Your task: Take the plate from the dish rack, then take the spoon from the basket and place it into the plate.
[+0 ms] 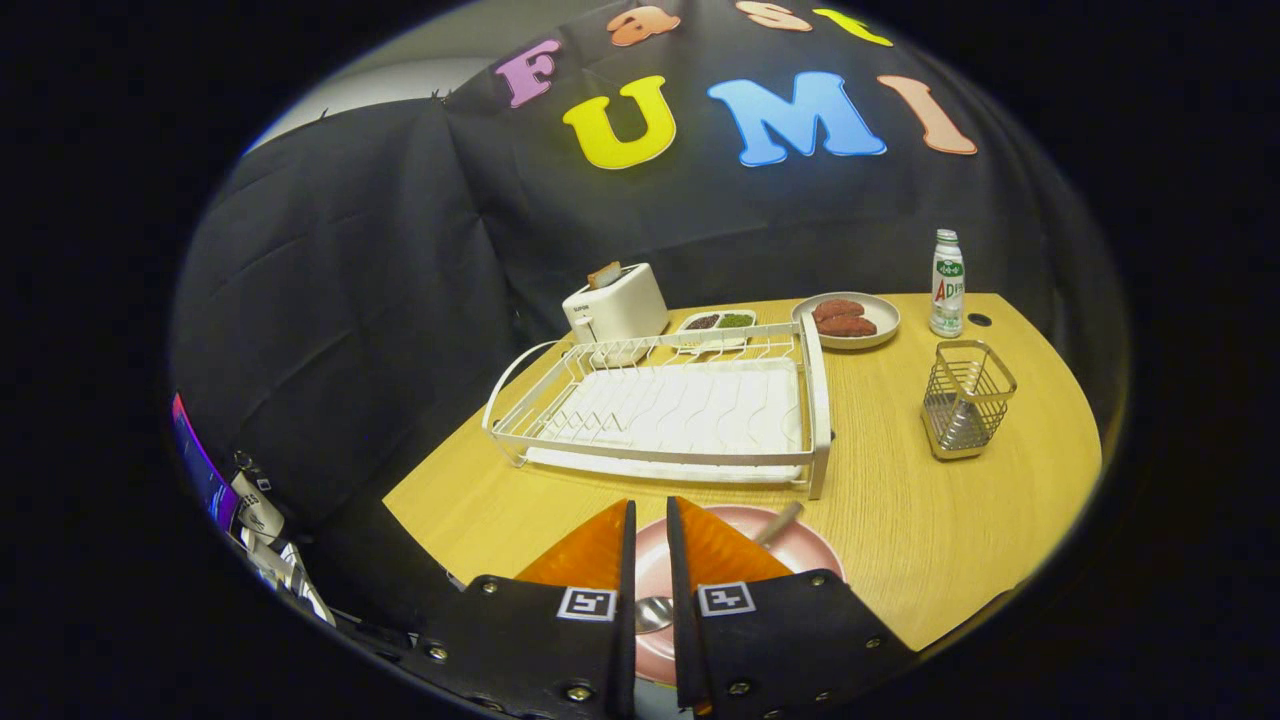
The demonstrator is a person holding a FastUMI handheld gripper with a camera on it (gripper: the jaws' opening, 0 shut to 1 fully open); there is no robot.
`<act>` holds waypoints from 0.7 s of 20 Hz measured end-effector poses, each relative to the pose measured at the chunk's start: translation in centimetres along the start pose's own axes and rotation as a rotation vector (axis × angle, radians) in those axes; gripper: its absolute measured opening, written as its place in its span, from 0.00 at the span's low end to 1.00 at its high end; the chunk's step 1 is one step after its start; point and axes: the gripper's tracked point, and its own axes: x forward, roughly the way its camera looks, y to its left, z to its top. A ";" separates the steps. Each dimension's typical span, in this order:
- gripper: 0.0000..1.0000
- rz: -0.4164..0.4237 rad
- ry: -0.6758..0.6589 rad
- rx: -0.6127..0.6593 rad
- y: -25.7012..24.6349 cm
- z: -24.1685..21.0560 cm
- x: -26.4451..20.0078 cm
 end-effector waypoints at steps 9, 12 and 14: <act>0.15 -0.085 -0.162 -0.041 -3.8 7.3 -2.9; 0.15 -0.149 -0.281 -0.059 -6.5 12.5 -5.3; 0.15 -0.196 -0.365 -0.082 -8.4 16.3 -7.3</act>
